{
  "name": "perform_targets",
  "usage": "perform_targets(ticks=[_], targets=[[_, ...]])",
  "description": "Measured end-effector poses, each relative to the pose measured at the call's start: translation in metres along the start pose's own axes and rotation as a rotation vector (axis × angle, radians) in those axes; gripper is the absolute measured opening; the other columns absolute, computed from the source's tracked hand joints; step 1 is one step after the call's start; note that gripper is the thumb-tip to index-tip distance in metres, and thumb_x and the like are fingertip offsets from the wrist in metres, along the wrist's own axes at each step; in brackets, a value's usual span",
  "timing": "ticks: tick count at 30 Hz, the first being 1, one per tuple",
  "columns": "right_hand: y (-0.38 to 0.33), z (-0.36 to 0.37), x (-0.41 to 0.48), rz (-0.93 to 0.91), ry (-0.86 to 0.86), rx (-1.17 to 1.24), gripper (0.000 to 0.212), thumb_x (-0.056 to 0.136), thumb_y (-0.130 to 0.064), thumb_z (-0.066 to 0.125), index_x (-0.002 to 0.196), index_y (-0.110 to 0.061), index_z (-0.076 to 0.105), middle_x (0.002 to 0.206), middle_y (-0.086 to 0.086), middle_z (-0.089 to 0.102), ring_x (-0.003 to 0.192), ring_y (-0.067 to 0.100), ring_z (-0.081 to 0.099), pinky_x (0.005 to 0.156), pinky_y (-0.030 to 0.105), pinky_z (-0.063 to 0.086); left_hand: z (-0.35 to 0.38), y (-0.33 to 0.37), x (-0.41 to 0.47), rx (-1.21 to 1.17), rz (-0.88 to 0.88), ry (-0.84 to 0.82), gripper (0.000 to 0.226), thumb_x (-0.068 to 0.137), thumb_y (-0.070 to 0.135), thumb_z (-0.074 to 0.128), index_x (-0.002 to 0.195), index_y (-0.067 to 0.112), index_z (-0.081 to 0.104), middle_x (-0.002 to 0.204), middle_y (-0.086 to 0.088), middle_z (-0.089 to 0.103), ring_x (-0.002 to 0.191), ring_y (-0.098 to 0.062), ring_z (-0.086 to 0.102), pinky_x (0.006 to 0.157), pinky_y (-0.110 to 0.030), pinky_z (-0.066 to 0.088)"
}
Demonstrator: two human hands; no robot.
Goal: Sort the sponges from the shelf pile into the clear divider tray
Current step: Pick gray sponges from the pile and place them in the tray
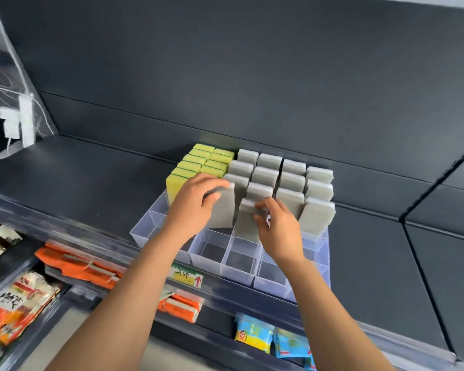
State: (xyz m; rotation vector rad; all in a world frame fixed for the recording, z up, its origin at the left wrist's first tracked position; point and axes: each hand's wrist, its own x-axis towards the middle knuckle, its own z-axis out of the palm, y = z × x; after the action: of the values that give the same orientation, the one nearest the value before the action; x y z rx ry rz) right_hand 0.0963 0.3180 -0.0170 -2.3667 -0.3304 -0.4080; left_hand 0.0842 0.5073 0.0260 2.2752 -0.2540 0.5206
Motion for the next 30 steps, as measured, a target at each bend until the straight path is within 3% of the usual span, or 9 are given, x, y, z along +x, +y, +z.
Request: perform_targets(ticks=[2,6,13,17,21,26,30], targets=[[-0.001,0.005,-0.001,0.006,0.04,-0.048,0.015,0.086,-0.006,0.06,0.1,-0.011,0.06,0.099,0.001,0.059,0.079,0.017,0.052,0.064,0.021,0.033,-0.003,-0.005,0.005,-0.015,0.033,-0.058,0.031,0.089,0.001,0.053,0.108,0.02,0.066,0.11,0.006,0.057,0.1,-0.009,0.049,0.08,-0.013,0.036],[-0.001,0.006,-0.002,-0.029,0.099,-0.12,0.013,0.081,-0.002,0.064,0.093,-0.006,0.064,0.1,0.006,0.058,0.091,0.026,0.055,0.071,0.027,0.042,-0.002,-0.009,0.011,-0.022,0.082,-0.117,0.029,0.088,0.0,0.053,0.108,0.018,0.065,0.11,0.006,0.057,0.102,-0.011,0.05,0.085,-0.023,0.039],[-0.008,0.007,-0.004,-0.101,0.168,-0.266,0.015,0.074,-0.001,0.071,0.087,-0.007,0.068,0.094,0.004,0.062,0.083,0.03,0.054,0.066,0.034,0.05,0.017,-0.035,0.006,0.061,0.114,-0.276,0.029,0.087,0.0,0.056,0.111,0.015,0.064,0.115,0.004,0.058,0.108,-0.015,0.05,0.093,-0.026,0.037],[-0.008,0.005,-0.004,-0.154,0.154,-0.301,0.02,0.074,0.0,0.07,0.091,-0.011,0.07,0.091,0.0,0.065,0.077,0.027,0.053,0.062,0.033,0.05,0.026,-0.044,0.004,0.101,0.127,-0.216,0.03,0.082,-0.002,0.062,0.107,0.014,0.066,0.123,-0.001,0.051,0.11,-0.016,0.047,0.092,-0.025,0.038],[-0.006,0.002,-0.004,-0.173,0.145,-0.285,0.018,0.074,-0.004,0.068,0.09,-0.012,0.07,0.09,0.0,0.064,0.077,0.027,0.053,0.062,0.032,0.05,0.03,-0.042,0.003,0.133,0.14,-0.186,0.029,0.081,-0.001,0.065,0.105,0.014,0.067,0.112,-0.003,0.05,0.101,-0.017,0.047,0.083,-0.029,0.043],[-0.009,-0.004,0.002,-0.13,0.147,-0.21,0.029,0.079,-0.032,0.054,0.096,-0.014,0.07,0.094,-0.002,0.065,0.085,0.023,0.055,0.073,0.03,0.049,0.026,-0.038,0.016,0.1,0.14,-0.135,0.03,0.087,0.016,0.061,0.117,0.017,0.063,0.12,0.0,0.053,0.114,-0.016,0.042,0.096,-0.027,0.033],[-0.008,-0.007,0.022,-0.079,0.152,-0.219,0.021,0.086,-0.024,0.055,0.092,-0.013,0.072,0.099,0.0,0.069,0.089,0.027,0.058,0.074,0.032,0.048,0.026,-0.03,0.042,0.182,0.13,-0.132,0.031,0.094,0.008,0.048,0.121,0.01,0.06,0.126,-0.003,0.057,0.118,-0.021,0.046,0.101,-0.035,0.036]])
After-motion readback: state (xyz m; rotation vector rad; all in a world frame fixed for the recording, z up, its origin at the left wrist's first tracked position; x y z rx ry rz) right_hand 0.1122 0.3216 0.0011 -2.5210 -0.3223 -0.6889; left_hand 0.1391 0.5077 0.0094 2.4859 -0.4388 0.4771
